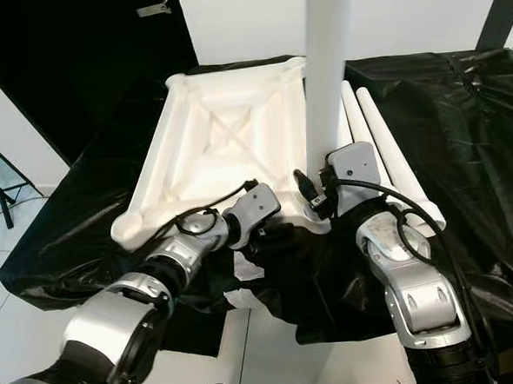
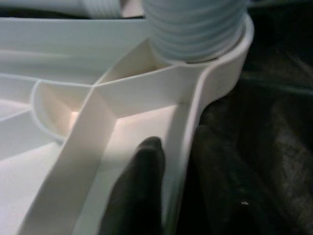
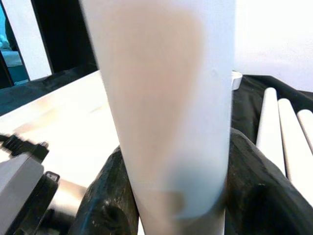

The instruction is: Building children table

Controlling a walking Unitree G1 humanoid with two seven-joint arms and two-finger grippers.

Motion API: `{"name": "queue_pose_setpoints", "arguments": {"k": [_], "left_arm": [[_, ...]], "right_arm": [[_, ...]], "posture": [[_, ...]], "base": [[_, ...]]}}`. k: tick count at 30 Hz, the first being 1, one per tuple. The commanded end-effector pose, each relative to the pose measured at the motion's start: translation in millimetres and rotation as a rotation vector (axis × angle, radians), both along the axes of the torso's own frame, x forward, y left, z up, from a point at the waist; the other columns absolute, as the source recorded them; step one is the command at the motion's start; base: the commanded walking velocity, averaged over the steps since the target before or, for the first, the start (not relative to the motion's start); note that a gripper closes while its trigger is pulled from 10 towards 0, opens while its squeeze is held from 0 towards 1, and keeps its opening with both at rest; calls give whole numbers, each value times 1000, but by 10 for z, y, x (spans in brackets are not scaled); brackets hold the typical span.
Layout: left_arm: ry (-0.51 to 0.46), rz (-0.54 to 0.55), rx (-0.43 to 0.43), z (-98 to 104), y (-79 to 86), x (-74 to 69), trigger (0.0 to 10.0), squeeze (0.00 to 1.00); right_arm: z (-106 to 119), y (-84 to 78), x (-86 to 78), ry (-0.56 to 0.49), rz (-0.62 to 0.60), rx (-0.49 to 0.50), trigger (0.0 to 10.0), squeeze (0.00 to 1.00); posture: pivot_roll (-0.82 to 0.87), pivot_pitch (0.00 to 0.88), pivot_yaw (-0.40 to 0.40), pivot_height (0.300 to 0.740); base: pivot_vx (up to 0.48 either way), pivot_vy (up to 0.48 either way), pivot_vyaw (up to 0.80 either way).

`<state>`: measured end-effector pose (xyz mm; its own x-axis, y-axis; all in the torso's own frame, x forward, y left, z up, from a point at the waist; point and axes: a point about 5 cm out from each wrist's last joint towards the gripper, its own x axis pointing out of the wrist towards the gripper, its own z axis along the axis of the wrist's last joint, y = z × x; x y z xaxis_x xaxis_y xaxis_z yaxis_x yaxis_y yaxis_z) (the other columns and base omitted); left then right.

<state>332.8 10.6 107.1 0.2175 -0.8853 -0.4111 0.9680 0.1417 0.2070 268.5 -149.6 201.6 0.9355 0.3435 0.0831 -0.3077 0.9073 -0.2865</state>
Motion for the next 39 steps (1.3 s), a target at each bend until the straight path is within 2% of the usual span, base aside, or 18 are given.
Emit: {"name": "queue_pose_setpoints", "arguments": {"k": [1, 2, 3, 6, 7, 9, 10, 12, 14, 17, 18, 20, 22, 28, 33, 34, 36, 39], "left_arm": [[224, -300, 84, -275, -14, -317, 2863, 0], [224, -300, 84, -275, -14, -317, 2863, 0], [268, -382, 66, -256, -32, -368, 0, 0], [268, -382, 66, -256, -32, -368, 0, 0], [282, -426, 34, -210, -81, -389, 1686, 0], [282, -426, 34, -210, -81, -389, 1686, 0], [268, -439, 12, -175, -134, -397, 10000, 0], [268, -439, 12, -175, -134, -397, 10000, 0], [208, -392, -11, -177, -230, -406, 10000, 0], [194, -361, -25, -191, -257, -411, 10000, 0], [194, -361, -25, -191, -257, -411, 10000, 0], [200, -333, -57, -205, -257, -421, 10000, 0], [207, -318, -71, -213, -244, -420, 10000, 0], [227, -289, -88, -247, -193, -423, 10000, 0], [244, -282, -98, -260, -172, -427, 10000, 0], [255, -281, -107, -263, -160, -431, 10000, 0], [258, -282, -109, -264, -156, -433, 10000, 0], [260, -279, -120, -258, -157, -434, 10000, 0]], "right_arm": [[-41, 42, 16, 28, 21, 5, 10000, 0], [-41, 42, 16, 28, 21, 5, 10000, 0], [-29, 41, 26, 25, 21, 4, 10000, 0], [-29, 41, 26, 25, 21, 4, 10000, 0], [-14, 44, 33, 20, 22, 3, 10000, 0], [-14, 44, 33, 20, 22, 3, 10000, 0], [0, 49, 33, 17, 25, 2, 10000, 0], [0, 49, 33, 17, 25, 2, 10000, 0], [-22, 43, -6, 25, 31, 8, 10000, 0], [-74, 25, -54, 41, 34, 22, 10000, 0], [-74, 25, -54, 41, 34, 22, 10000, 0], [-206, -18, -177, 77, 41, 55, 10000, 0], [-294, -63, -233, 103, 30, 66, 10000, 0], [-461, -204, -350, 153, -6, 74, 10000, 0], [-505, -287, -384, 173, -13, 61, 10000, 0], [-534, -347, -397, 217, 6, 40, 10000, 0], [-541, -359, -401, 239, 22, 37, 10000, 0], [-503, -354, -379, 293, 72, 73, 10000, 0]], "posture": [[42, 0, 95, 740], [42, 0, 95, 740], [42, 0, 95, 740], [42, 0, 95, 740], [41, 0, 95, 740], [41, 0, 95, 740], [40, 0, 95, 740], [40, 0, 95, 740], [35, 0, 89, 740], [36, 0, 86, 740], [36, 0, 86, 740], [38, 0, 84, 740], [38, 0, 85, 740], [29, 0, 90, 740], [22, 0, 94, 740], [18, 0, 96, 740], [18, 0, 96, 740], [17, 0, 93, 740]], "base": [[0, 0, 0], [0, 0, 0], [0, 0, 0], [0, 0, 0], [0, 0, 0], [0, 0, 0], [0, 0, 0], [0, 0, 0], [0, 0, 0], [0, 0, 0], [0, 0, 0], [0, 0, 0], [0, 0, 0], [0, 0, 0], [0, 0, 0], [0, 0, 0], [0, 0, 0], [0, 0, 0]]}}
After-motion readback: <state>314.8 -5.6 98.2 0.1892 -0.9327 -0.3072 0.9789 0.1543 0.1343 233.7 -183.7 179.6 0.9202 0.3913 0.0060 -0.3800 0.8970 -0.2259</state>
